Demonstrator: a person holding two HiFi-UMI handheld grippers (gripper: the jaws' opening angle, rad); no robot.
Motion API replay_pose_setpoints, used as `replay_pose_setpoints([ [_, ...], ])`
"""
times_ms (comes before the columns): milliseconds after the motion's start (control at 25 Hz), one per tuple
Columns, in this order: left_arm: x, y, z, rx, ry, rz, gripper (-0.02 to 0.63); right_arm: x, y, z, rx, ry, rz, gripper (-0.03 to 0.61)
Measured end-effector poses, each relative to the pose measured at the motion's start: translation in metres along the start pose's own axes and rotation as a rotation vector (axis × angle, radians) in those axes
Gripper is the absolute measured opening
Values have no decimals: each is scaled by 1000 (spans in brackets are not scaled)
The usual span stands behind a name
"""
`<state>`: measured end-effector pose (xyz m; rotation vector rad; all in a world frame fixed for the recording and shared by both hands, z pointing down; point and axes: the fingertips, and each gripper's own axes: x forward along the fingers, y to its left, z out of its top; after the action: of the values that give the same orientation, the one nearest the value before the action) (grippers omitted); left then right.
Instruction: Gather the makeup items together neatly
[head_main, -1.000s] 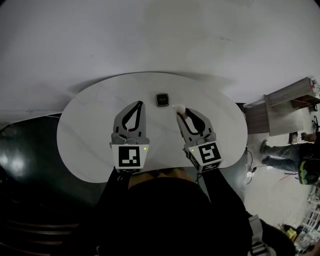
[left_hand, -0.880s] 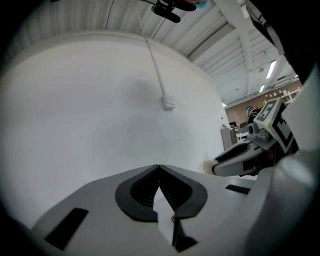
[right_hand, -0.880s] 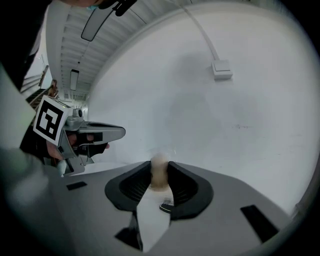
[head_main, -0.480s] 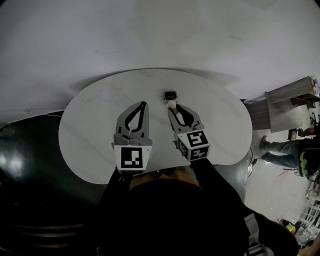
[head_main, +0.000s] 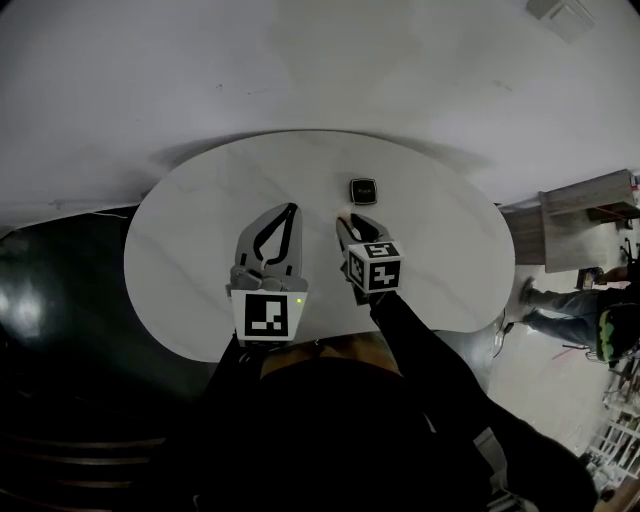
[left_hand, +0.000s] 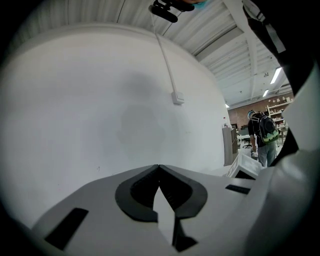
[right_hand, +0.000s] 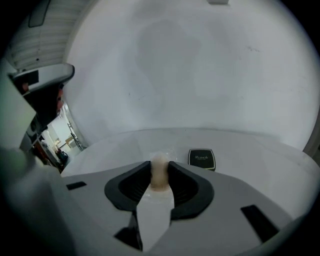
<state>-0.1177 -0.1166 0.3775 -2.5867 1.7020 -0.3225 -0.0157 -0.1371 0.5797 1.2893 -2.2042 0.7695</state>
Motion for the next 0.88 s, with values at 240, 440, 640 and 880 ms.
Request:
replay_pose_setpoints([
  [240,-8,9,-6,-15,7,2,17,26,-10,-31,26,101,-66,135],
  [440,-12,15,-11,-23,13,1,17,38,-21,-47,9,167,-117,143],
  [640,-14,19,-16,-30,21,5,17,39,-17,-44,-64,173,-125,178],
  [880,-16,23,-12,-34,-6,9,17,23,-13,-24,-107,95,-107,183],
])
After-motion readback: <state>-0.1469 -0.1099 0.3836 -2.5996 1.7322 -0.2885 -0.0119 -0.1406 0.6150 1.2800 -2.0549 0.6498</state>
